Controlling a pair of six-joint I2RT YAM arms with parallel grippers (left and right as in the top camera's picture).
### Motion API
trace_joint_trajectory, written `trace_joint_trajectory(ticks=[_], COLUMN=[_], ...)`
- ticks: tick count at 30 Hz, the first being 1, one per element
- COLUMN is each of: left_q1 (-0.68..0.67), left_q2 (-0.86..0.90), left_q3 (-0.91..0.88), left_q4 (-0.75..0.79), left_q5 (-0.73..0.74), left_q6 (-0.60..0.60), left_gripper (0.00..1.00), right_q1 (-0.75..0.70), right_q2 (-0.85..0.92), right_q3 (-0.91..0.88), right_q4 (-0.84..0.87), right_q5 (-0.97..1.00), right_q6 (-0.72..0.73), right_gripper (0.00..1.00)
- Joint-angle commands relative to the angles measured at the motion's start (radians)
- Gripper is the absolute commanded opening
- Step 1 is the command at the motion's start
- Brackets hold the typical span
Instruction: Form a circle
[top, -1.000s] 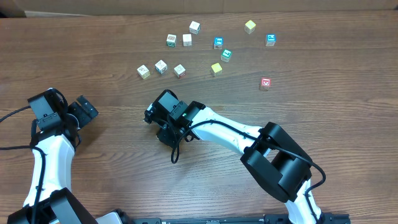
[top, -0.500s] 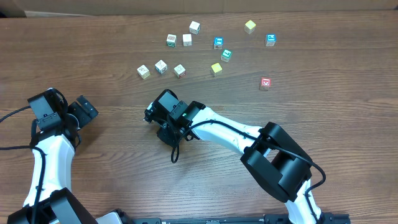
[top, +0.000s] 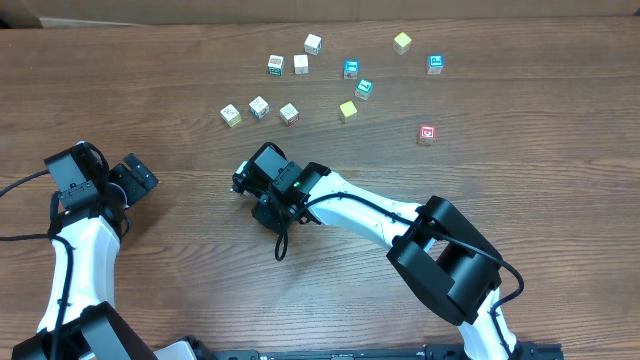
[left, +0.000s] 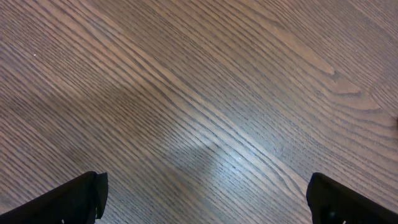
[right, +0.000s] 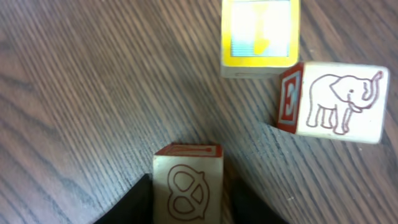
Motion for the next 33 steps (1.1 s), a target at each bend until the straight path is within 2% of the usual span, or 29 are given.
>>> trace_joint_trajectory(ticks=[1, 5, 7, 11, 17, 25, 33], left_q1=[0.004, 0.004, 0.003, 0.004, 0.003, 0.003, 0.004], left_q2=[-0.015, -0.015, -0.015, -0.015, -0.015, -0.015, -0.015], left_q3=[-0.002, -0.002, -0.002, -0.002, -0.002, -0.002, -0.002], left_q4=[0.001, 0.001, 0.001, 0.001, 0.001, 0.001, 0.001], left_q5=[0.003, 0.003, 0.003, 0.003, 0.003, 0.003, 0.003], left_q6=[-0.009, -0.009, -0.009, -0.009, -0.009, -0.009, -0.009], left_gripper=[1.00, 0.99, 1.00, 1.00, 0.99, 1.00, 0.99], right_q1=[-0.005, -0.005, -0.005, -0.005, -0.003, -0.003, -0.004], right_q2=[0.013, 0.013, 0.013, 0.013, 0.013, 0.013, 0.013], right_q3=[0.005, 0.005, 0.005, 0.005, 0.005, 0.005, 0.005], right_q4=[0.004, -0.004, -0.012, -0.026, -0.034, -0.025, -0.008], right_q5=[0.010, 0.010, 0.006, 0.006, 0.006, 0.006, 0.047], right_q6=[0.002, 0.048, 0.050, 0.050, 0.050, 0.050, 0.049], right_gripper=[0.50, 0.53, 0.52, 0.39, 0.38, 0.31, 0.30])
